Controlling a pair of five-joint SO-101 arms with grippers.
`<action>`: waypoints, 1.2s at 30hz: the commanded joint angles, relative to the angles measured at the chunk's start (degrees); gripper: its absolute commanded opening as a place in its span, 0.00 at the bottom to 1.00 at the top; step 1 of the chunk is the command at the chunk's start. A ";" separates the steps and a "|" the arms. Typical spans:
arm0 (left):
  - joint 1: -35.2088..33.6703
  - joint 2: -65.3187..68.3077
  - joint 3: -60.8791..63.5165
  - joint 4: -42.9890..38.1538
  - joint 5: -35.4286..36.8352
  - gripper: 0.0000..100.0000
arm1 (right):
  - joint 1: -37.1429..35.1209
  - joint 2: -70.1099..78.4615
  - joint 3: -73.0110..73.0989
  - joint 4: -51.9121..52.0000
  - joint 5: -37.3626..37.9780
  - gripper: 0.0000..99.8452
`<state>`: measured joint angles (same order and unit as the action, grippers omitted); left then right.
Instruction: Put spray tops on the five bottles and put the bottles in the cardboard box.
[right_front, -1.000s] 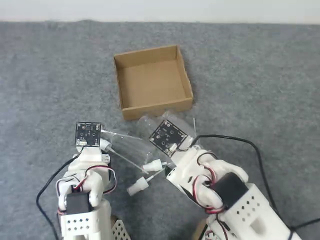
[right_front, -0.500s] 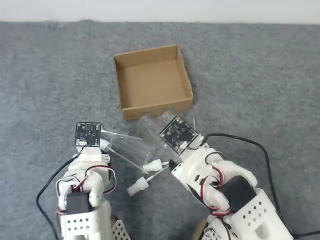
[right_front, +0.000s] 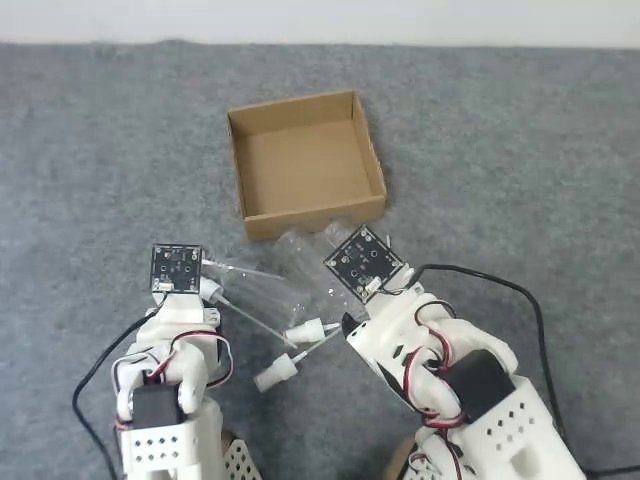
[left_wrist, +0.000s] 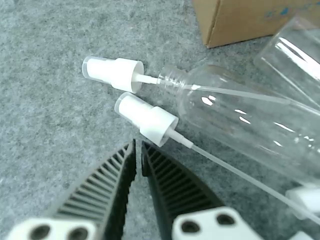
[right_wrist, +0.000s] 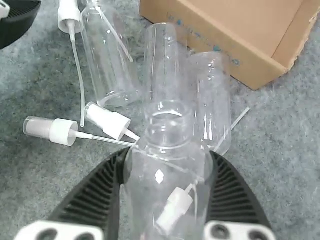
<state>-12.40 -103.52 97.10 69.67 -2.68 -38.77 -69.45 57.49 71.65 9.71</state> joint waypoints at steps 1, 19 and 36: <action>0.26 -0.70 -0.57 -1.32 0.62 0.01 | 0.66 -1.80 -0.62 -1.27 -0.18 0.12; 0.44 -0.88 -5.58 -19.34 -6.95 0.02 | 0.75 -1.80 -0.70 -1.27 -0.44 0.12; 4.66 -0.53 -16.40 -12.40 -8.53 0.02 | 4.44 -1.80 -0.70 -2.42 -0.53 0.12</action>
<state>-8.35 -103.52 88.13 53.67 -10.95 -35.16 -69.45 57.49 70.59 9.71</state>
